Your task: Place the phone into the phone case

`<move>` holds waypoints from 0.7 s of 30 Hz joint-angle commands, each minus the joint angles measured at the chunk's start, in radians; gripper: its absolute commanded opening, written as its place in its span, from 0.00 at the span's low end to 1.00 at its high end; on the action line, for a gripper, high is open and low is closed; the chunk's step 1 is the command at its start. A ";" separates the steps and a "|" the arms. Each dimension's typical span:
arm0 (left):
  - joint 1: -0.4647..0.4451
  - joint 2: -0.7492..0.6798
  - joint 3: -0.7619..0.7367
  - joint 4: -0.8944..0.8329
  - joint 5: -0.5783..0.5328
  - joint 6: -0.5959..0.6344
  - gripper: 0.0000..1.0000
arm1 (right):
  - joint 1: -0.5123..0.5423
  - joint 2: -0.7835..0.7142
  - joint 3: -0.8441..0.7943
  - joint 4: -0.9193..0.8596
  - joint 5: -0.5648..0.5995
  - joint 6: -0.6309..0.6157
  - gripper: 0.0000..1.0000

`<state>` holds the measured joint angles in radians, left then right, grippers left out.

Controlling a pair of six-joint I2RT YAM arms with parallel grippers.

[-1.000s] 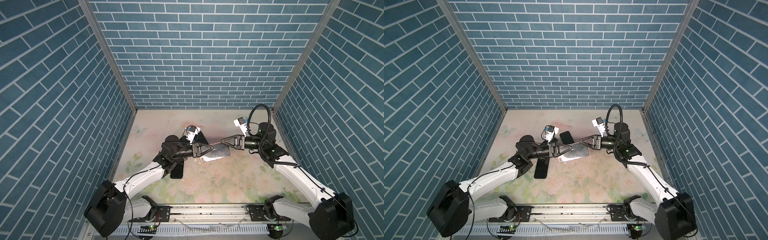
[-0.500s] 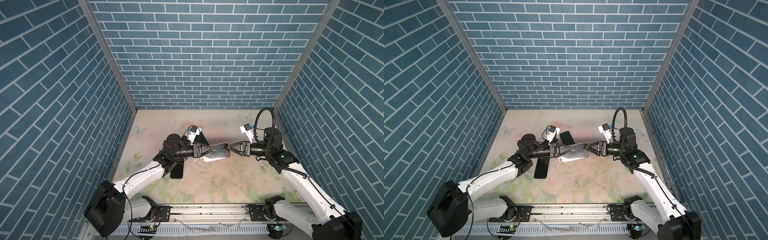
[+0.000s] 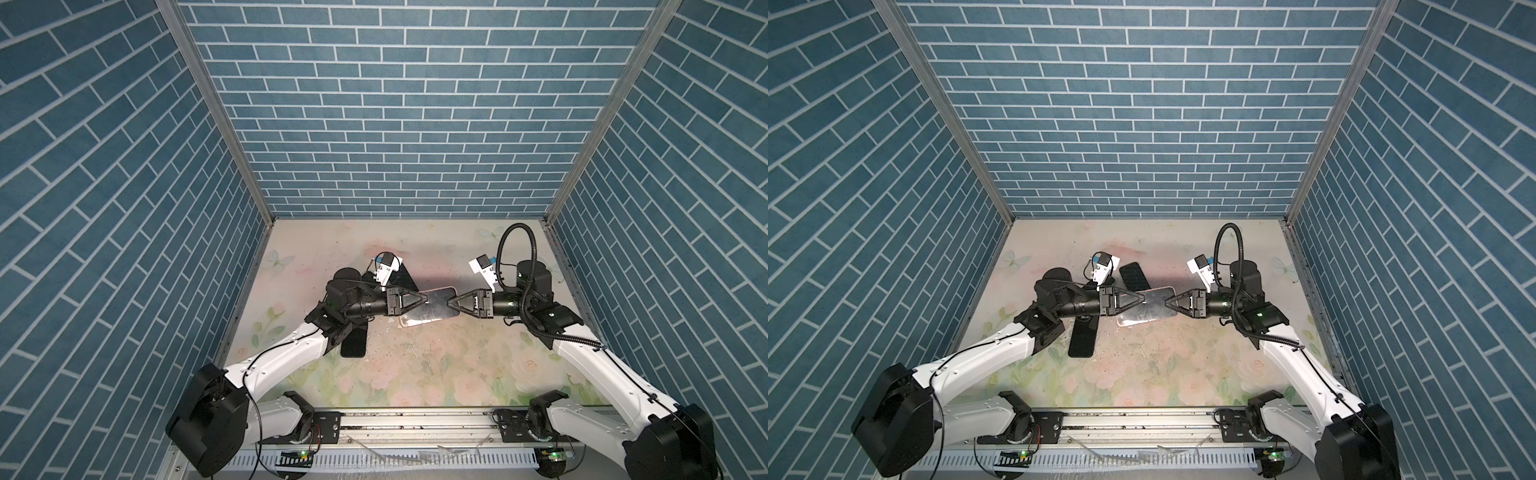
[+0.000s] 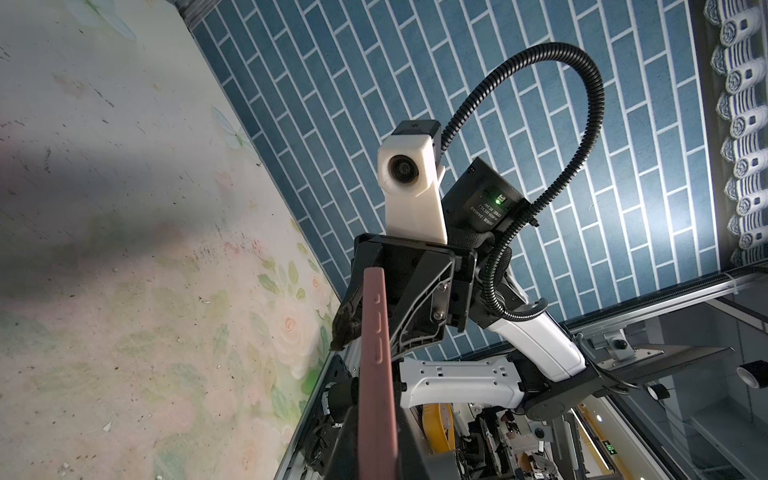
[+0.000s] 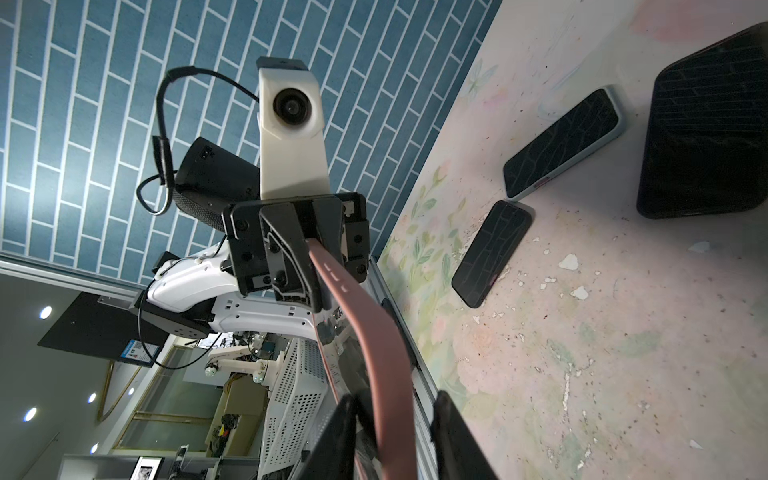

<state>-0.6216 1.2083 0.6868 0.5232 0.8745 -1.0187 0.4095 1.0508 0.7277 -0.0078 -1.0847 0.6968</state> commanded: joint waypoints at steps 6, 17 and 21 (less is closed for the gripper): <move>-0.007 -0.049 0.044 -0.008 -0.068 0.007 0.18 | 0.035 0.000 -0.015 0.072 -0.019 0.047 0.16; 0.008 -0.379 0.133 -0.789 -0.762 0.361 0.78 | 0.197 -0.112 -0.100 0.102 0.229 0.249 0.00; 0.011 -0.526 0.170 -1.046 -1.121 0.370 0.90 | 0.334 -0.131 -0.161 0.117 0.396 0.306 0.00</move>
<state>-0.6170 0.7460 0.8246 -0.2501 0.1062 -0.7197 0.6785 0.9432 0.5846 0.0738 -0.8333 0.9226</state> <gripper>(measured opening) 0.888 0.142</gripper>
